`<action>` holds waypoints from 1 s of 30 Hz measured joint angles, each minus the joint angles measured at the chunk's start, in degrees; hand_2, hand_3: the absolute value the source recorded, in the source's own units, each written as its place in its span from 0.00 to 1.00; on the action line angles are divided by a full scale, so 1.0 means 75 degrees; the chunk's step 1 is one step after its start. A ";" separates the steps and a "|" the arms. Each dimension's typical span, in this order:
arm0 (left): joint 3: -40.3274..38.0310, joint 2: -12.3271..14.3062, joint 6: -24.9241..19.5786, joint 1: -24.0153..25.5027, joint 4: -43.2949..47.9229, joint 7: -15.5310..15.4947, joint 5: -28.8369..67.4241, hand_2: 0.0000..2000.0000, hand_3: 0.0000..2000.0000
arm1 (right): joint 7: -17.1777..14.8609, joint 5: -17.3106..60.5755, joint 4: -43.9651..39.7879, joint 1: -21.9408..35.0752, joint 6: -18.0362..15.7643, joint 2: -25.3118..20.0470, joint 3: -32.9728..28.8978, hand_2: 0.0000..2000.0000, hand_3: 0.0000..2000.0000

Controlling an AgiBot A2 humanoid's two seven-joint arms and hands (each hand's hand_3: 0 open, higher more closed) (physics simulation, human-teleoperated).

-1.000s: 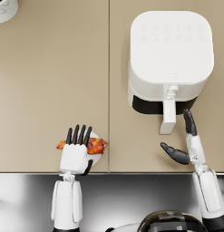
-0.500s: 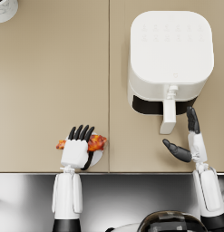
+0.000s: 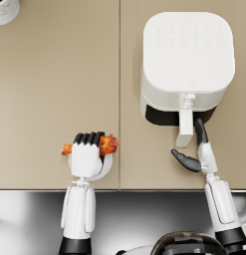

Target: Pick up the drumstick and place it into the air fryer

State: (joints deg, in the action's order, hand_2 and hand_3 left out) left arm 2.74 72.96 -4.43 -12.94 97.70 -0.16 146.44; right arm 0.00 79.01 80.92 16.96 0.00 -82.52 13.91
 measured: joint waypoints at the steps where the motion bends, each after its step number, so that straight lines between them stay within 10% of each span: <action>1: 0.0010 0.0018 0.0000 -0.0042 0.0220 0.0012 -0.0001 1.00 1.00 | 0.0000 0.0000 -0.0184 0.0042 0.0000 -0.0028 0.0036 0.00 0.00; 8: 0.0017 0.0146 -0.0041 -0.0308 0.0834 0.0039 -0.0003 1.00 1.00 | 0.0001 0.0003 -0.1267 0.0537 0.0027 -0.0304 0.0417 0.00 0.00; 9: 0.0006 0.0159 -0.0051 -0.0326 0.0865 0.0040 -0.0003 1.00 1.00 | 0.0009 0.0011 -0.1323 0.0577 0.0036 -0.0303 0.0437 0.68 0.16; 10: -0.0005 0.0172 -0.0056 -0.0348 0.0893 0.0040 -0.0003 1.00 1.00 | 0.0010 0.0014 -0.1353 0.0599 0.0231 -0.0305 0.0471 1.00 0.33; 14: -0.0025 0.0223 -0.0087 -0.0440 0.0903 0.0040 -0.0004 1.00 1.00 | -0.0002 0.0027 -0.1472 0.0776 0.0852 -0.0309 0.0653 1.00 0.98; 30: 0.1104 0.0840 -0.0162 -0.1605 0.0234 0.0046 -0.0006 1.00 1.00 | -0.0094 0.0042 0.1552 -0.0766 0.0965 0.2076 0.2195 1.00 1.00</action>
State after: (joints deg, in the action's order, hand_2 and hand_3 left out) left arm 11.02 79.26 -5.65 -24.98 99.46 0.18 146.39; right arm -0.71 79.33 92.56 11.21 7.24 -66.95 30.37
